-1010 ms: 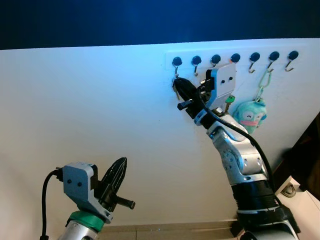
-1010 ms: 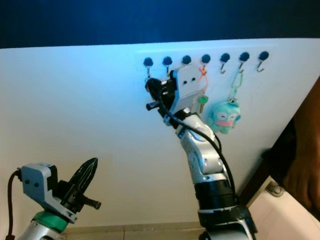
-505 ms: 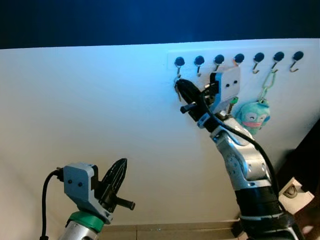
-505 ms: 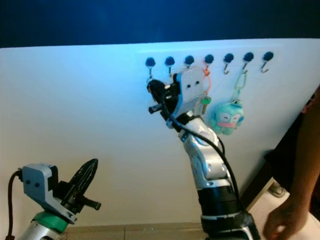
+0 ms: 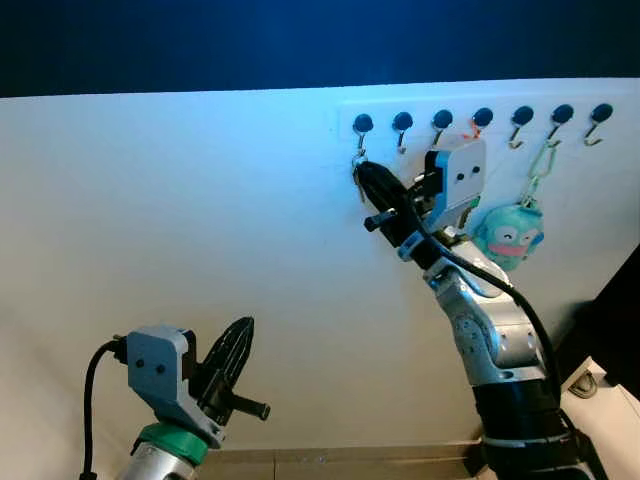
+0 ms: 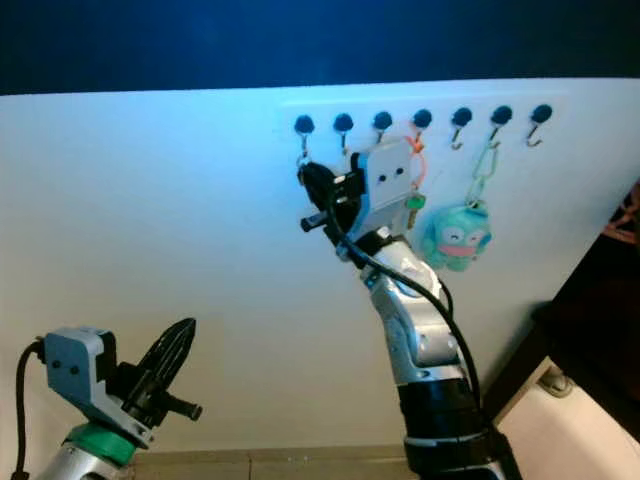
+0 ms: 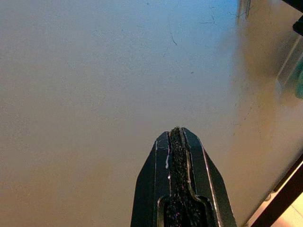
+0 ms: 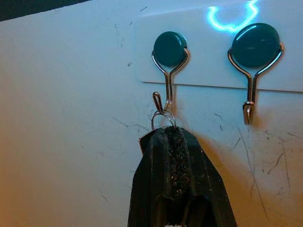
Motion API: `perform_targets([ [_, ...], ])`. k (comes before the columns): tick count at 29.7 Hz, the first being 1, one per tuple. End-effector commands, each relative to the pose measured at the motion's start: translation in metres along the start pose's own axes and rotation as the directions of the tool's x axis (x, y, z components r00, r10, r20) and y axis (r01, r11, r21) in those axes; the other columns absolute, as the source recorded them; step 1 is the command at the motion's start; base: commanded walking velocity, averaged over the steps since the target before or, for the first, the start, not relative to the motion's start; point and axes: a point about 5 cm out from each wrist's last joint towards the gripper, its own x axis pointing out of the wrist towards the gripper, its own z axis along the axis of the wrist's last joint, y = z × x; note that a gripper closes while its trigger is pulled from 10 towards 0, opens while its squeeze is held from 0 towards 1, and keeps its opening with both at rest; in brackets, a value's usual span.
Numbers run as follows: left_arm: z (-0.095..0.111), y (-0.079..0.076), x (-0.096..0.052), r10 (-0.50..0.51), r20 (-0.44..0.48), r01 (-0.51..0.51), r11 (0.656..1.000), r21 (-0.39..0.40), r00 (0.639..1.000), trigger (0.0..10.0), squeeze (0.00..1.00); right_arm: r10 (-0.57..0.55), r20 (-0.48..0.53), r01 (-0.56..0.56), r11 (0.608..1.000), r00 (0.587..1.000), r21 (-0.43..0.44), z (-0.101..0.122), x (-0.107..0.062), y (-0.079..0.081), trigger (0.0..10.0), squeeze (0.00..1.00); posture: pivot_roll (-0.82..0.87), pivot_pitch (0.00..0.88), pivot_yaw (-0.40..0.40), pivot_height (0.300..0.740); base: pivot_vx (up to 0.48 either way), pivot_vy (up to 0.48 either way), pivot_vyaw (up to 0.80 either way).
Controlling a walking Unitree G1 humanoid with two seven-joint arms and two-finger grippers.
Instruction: Hang keys on a hook
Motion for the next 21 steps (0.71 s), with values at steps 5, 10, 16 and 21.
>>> perform_targets([
  [5,-0.003,0.000,-0.003,0.006,-0.022,-0.006,1.000,0.007,1.000,10.0,0.00,-0.038,-0.141,0.046,0.997,0.989,0.058,-0.031,-0.011,-0.005,10.0,1.00,-0.06,0.096,0.139,0.740,0.000,0.000,0.00],
  [10,-0.002,0.000,-0.003,0.004,-0.021,-0.004,1.000,0.005,1.000,10.0,0.00,-0.024,-0.091,0.030,0.997,0.996,0.066,-0.024,-0.011,-0.003,10.0,0.00,-0.06,0.096,0.139,0.740,0.000,0.000,0.00],
  [16,-0.002,0.000,-0.003,0.003,-0.020,-0.003,1.000,0.005,1.000,10.0,0.00,0.016,-0.003,-0.016,0.988,1.000,0.153,-0.013,-0.015,0.000,10.0,0.00,-0.06,0.096,0.139,0.740,0.000,0.000,0.00],
  [21,-0.002,0.001,-0.003,0.002,-0.021,-0.002,1.000,0.004,1.000,10.0,0.00,0.020,0.035,-0.026,0.985,0.999,0.171,-0.008,-0.028,-0.006,10.0,0.00,-0.06,0.096,0.141,0.740,0.000,0.000,0.00],
])
